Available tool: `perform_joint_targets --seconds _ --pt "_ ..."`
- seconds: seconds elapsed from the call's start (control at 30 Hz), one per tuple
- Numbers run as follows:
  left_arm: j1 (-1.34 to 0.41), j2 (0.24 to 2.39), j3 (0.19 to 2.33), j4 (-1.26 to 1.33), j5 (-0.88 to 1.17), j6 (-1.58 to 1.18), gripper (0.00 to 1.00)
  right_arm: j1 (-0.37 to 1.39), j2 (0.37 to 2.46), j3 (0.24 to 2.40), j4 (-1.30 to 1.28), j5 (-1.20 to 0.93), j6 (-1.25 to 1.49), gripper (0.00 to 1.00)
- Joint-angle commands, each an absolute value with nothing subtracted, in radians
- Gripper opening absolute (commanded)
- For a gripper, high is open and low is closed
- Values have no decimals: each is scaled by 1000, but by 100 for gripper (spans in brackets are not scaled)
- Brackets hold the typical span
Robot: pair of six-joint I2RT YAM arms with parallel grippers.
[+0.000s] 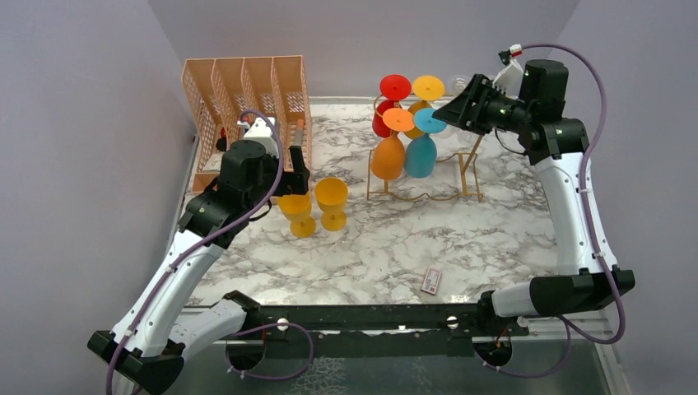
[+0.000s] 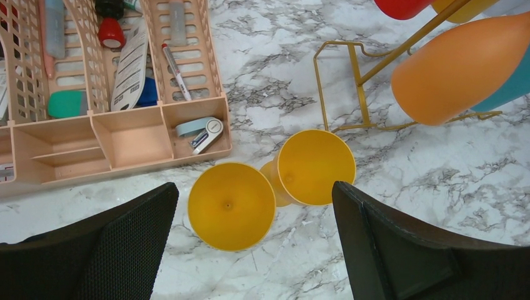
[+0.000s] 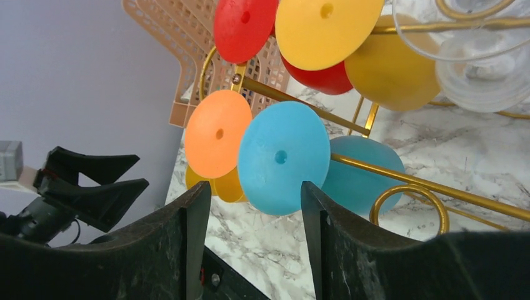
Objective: Take the wine glass off the wine glass rack
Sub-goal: Pick up the wine glass from the wine rack.
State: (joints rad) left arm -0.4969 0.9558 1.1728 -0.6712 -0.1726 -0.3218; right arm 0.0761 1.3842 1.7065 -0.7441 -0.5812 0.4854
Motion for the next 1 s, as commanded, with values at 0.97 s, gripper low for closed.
perform_joint_targets --seconds 0.97 --pt "-492 886 1160 -672 -176 -359 99 149 1419 1703 -781 -365 480 48"
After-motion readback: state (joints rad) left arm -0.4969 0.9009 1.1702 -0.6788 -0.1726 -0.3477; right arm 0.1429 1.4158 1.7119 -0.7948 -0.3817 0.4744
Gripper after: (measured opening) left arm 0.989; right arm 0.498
